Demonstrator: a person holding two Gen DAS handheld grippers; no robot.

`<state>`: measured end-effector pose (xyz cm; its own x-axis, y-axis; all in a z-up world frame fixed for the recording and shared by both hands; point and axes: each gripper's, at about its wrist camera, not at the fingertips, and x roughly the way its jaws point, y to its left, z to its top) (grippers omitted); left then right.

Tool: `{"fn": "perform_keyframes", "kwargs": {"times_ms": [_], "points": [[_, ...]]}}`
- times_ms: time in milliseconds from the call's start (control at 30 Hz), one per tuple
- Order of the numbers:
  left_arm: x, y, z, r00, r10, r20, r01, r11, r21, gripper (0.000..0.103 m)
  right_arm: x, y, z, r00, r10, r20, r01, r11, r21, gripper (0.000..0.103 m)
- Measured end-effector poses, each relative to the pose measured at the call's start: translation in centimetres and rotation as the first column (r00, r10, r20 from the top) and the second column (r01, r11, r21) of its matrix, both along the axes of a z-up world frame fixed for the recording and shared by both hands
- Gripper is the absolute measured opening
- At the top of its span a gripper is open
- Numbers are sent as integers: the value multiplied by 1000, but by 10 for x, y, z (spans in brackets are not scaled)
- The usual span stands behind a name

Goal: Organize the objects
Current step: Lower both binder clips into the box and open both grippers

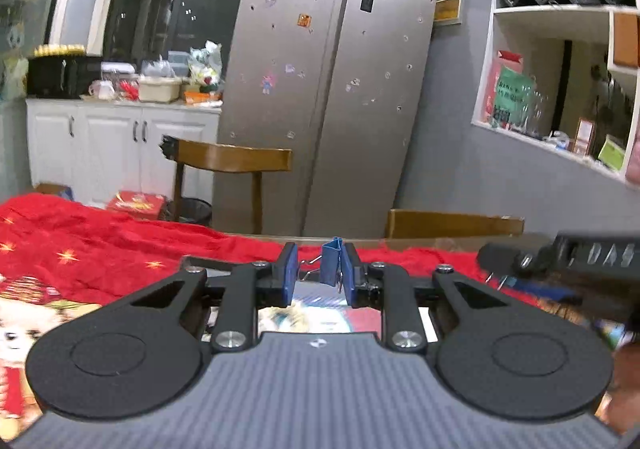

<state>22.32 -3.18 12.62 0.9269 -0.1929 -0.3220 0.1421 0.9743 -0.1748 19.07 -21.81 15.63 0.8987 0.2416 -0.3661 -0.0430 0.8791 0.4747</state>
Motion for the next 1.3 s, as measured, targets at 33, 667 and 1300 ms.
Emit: {"fn": "perform_keyframes", "kwargs": {"times_ms": [33,667,1300], "points": [[7,-3,3,1000,6,1,-6,1000,-8,27,5,-3,-2,1000,-5,-4,5,1000,7,29],[92,-31,-31,988,-41,-149,39,999,-15,27,73,-9,-43,995,-34,-95,28,997,-68,29],[138,-37,-79,936,-59,-347,64,998,2,27,103,-7,-87,961,-22,-276,-3,996,-90,26]]}}
